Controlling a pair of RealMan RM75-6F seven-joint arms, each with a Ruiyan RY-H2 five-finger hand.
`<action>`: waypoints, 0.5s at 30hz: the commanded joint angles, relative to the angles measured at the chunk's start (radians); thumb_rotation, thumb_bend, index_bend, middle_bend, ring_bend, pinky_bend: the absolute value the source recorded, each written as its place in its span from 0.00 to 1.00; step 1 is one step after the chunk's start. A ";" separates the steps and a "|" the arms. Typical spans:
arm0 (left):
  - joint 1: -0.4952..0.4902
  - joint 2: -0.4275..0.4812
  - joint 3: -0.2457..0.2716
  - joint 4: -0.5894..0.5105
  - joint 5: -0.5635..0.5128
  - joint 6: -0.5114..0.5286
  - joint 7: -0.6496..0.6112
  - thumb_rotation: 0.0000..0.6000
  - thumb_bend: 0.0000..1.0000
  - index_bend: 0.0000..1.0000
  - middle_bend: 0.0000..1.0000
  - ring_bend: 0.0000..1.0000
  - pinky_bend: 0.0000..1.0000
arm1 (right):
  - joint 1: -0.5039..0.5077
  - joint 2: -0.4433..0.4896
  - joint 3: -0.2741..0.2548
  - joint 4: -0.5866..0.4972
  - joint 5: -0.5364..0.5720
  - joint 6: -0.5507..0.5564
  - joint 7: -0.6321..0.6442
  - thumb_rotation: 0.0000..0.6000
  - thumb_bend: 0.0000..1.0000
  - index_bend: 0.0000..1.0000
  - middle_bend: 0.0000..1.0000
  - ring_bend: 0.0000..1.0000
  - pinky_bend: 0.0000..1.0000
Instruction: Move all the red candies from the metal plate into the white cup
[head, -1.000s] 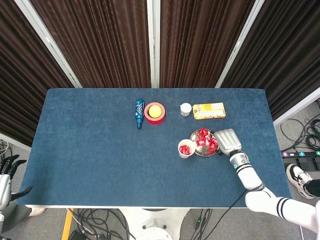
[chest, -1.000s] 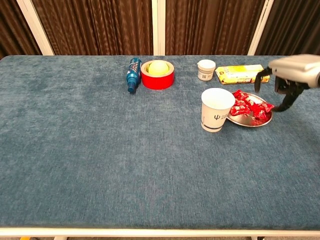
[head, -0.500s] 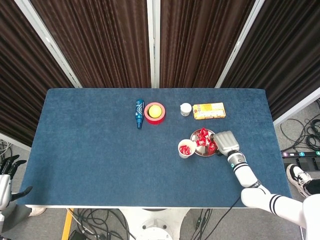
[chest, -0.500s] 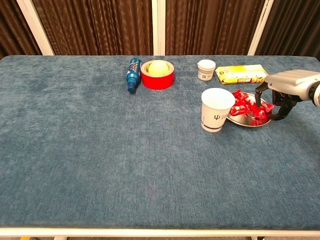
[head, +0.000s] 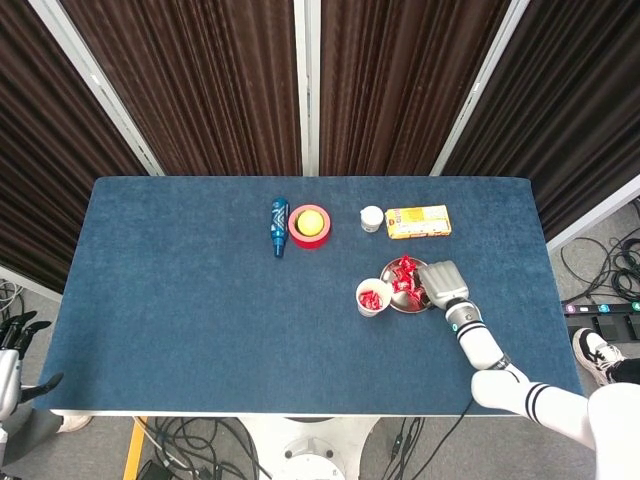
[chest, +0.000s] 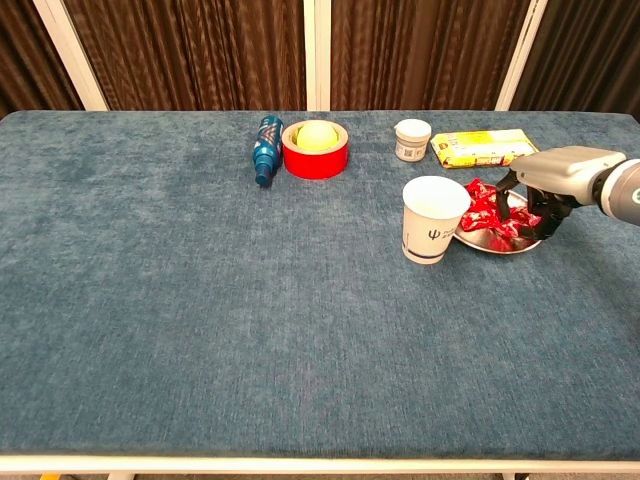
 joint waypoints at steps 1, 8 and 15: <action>0.001 0.000 0.000 0.002 0.000 0.001 -0.003 1.00 0.00 0.30 0.24 0.14 0.18 | -0.001 0.005 0.010 -0.011 -0.004 0.013 0.009 1.00 0.42 0.60 1.00 0.99 1.00; -0.002 0.003 -0.002 0.002 0.006 0.004 -0.003 1.00 0.00 0.30 0.24 0.14 0.18 | -0.034 0.112 0.060 -0.179 -0.103 0.149 0.078 1.00 0.42 0.62 1.00 0.99 1.00; -0.003 0.005 -0.007 -0.004 0.008 0.011 0.001 1.00 0.00 0.30 0.24 0.14 0.18 | -0.053 0.221 0.072 -0.394 -0.250 0.223 0.134 1.00 0.42 0.62 1.00 0.99 1.00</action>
